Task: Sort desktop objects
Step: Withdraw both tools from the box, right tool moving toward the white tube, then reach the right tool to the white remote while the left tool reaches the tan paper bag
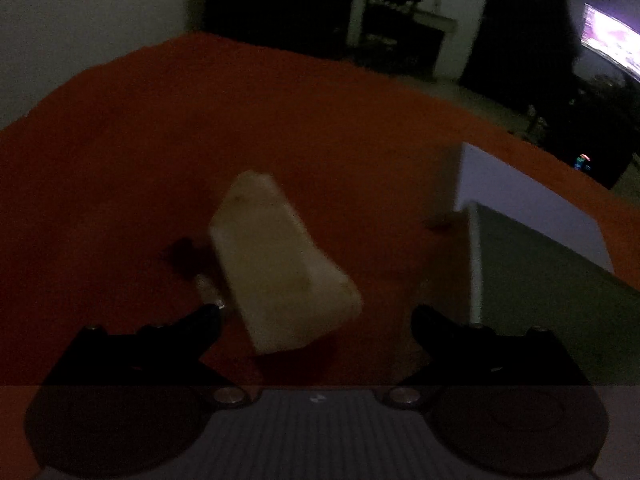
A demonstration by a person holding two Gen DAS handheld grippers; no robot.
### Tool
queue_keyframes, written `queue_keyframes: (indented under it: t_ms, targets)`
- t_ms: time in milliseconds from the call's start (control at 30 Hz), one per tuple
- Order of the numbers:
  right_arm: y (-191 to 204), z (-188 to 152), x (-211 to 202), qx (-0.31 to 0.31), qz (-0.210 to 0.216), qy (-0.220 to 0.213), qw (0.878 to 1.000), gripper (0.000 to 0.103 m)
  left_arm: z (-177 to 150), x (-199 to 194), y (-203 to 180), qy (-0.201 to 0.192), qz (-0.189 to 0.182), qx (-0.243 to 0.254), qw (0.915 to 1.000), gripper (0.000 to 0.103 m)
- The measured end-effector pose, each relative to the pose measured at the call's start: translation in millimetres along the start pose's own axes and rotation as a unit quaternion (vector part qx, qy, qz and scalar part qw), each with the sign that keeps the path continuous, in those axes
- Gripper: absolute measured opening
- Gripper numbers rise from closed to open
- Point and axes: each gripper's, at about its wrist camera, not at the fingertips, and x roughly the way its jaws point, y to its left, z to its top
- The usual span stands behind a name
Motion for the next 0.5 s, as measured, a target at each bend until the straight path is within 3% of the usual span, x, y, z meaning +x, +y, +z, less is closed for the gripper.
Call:
queue_keyframes:
  t_ms: [200,267,333,500]
  targets:
    - [-3,-12,32,0.008,-0.003,0.054,0.998,0.066,-6,22,26,0.035,-0.006,-0.066,0.9972,0.102]
    - [-6,-17,37,0.008,0.001,0.062,0.998,0.058,-9,31,32,0.054,-0.025,-0.091,0.9941,0.102]
    - [-8,-18,41,0.021,0.033,0.07,0.997,0.03,-14,39,37,0.067,-0.038,-0.111,0.9908,0.102]
    - [-11,-12,39,0.041,0.068,0.078,0.994,0.022,-24,54,41,0.091,-0.041,-0.129,0.9866,0.102]
